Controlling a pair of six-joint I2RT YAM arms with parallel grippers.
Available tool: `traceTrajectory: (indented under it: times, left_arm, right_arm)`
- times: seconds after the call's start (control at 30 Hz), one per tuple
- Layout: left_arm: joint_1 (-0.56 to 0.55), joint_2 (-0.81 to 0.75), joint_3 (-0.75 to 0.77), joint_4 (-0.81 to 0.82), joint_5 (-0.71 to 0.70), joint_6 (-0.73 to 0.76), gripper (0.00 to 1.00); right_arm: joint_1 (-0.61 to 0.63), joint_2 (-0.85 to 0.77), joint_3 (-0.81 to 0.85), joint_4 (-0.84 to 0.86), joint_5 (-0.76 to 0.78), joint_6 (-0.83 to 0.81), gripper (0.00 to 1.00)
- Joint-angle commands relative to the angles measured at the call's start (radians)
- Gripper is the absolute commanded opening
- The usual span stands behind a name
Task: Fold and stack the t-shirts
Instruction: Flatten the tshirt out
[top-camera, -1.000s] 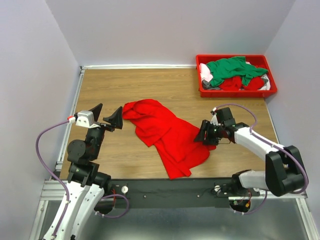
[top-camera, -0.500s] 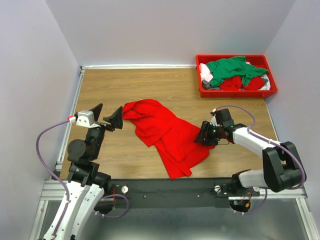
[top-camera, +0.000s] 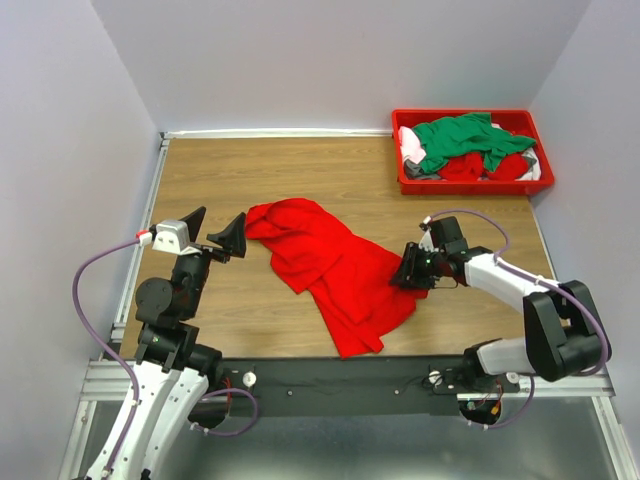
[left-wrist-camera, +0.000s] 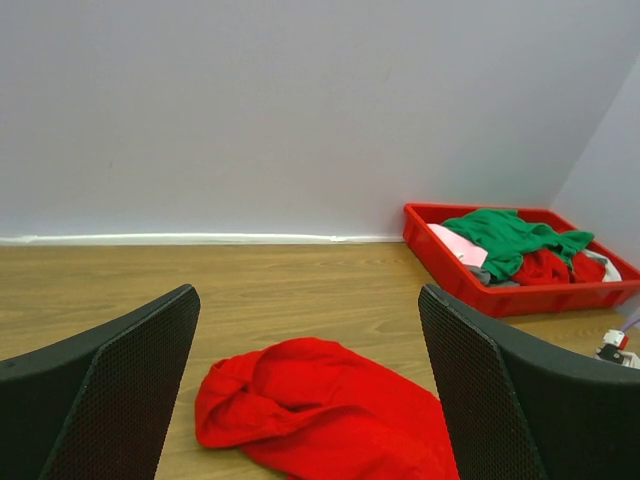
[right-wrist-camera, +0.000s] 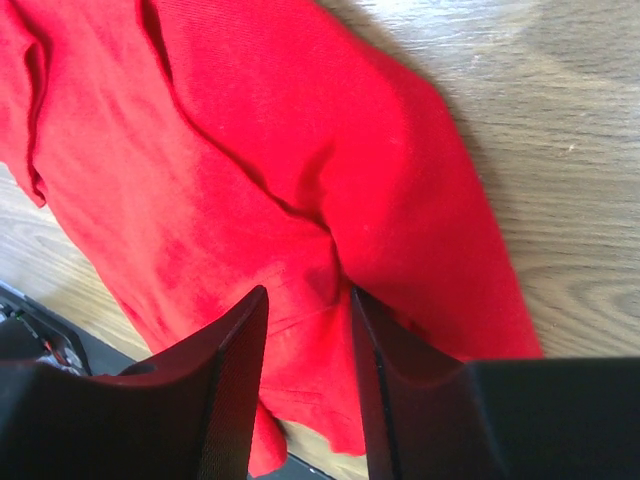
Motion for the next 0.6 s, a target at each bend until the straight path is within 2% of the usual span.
traceTrajectory:
  times: [0.0, 0.2, 0.57]
  left_arm:
    - [-0.004, 0.002, 0.023, -0.002, 0.019, 0.005, 0.98]
    - [-0.004, -0.001, 0.023, -0.005, 0.019, 0.008, 0.98]
    - [-0.003, -0.006, 0.023, -0.007, 0.019, 0.008, 0.98]
  right_arm:
    - [0.002, -0.026, 0.018, 0.009, -0.025, -0.008, 0.44]
    - [0.0, 0.005, 0.028, 0.011, -0.019, -0.007, 0.36]
    - [0.002, 0.019, -0.024, 0.009, 0.103, 0.015, 0.37]
